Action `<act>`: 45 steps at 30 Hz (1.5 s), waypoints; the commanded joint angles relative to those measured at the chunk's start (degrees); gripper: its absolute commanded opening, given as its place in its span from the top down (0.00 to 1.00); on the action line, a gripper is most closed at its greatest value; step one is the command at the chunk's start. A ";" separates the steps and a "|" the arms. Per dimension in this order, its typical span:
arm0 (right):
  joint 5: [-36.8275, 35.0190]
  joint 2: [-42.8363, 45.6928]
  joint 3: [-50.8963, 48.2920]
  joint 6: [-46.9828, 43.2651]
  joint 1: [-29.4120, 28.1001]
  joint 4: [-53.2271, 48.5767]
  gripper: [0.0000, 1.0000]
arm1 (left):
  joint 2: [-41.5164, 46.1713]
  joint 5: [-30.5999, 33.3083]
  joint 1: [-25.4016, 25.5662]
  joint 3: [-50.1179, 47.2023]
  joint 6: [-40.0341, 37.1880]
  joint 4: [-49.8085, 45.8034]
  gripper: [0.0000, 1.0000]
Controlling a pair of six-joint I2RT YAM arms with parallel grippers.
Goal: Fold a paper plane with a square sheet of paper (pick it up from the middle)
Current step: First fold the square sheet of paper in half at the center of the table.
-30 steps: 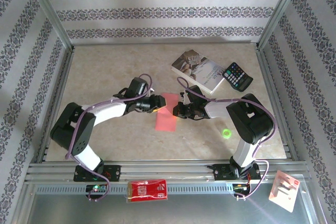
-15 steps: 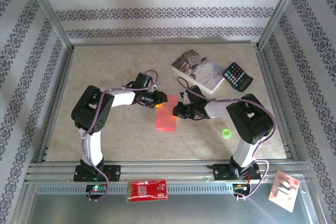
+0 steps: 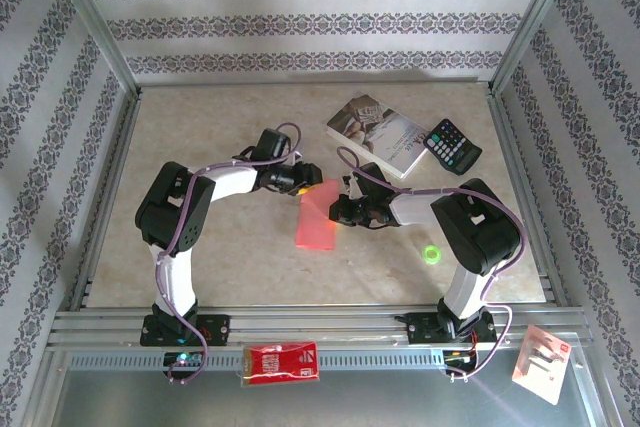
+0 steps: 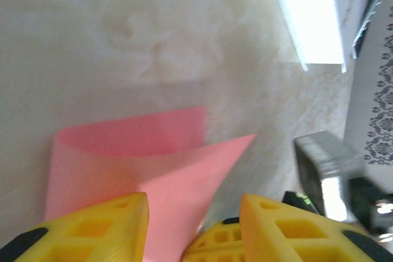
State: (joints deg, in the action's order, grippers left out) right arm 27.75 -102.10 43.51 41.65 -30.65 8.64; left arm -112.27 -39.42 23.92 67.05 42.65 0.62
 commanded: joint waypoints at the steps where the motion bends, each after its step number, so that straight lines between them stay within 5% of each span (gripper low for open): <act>1: -10.21 -5.78 -3.27 -1.66 -0.81 -8.48 1.00 | -3.16 0.40 -0.54 2.26 -1.41 -1.12 0.57; 14: -10.17 -5.56 -3.61 -1.54 -0.72 -8.34 1.00 | -6.15 1.19 -4.38 3.49 -3.28 -3.35 0.57; 20: -10.18 -5.56 -3.43 -1.55 -0.72 -8.40 1.00 | -1.08 -2.23 -2.91 2.48 -0.89 -0.46 0.55; 38: -10.14 -5.64 -2.98 -1.90 -0.55 -8.67 1.00 | -0.93 4.29 -0.99 -4.37 -1.71 -2.74 0.55; 45: -10.18 -5.51 -3.78 -1.56 -0.46 -8.14 1.00 | 6.72 2.43 1.06 -8.37 0.35 -0.35 0.55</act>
State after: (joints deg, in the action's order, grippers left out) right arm 27.73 -102.04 43.38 41.65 -30.63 8.84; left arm -109.91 -36.84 23.75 60.64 42.41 -0.03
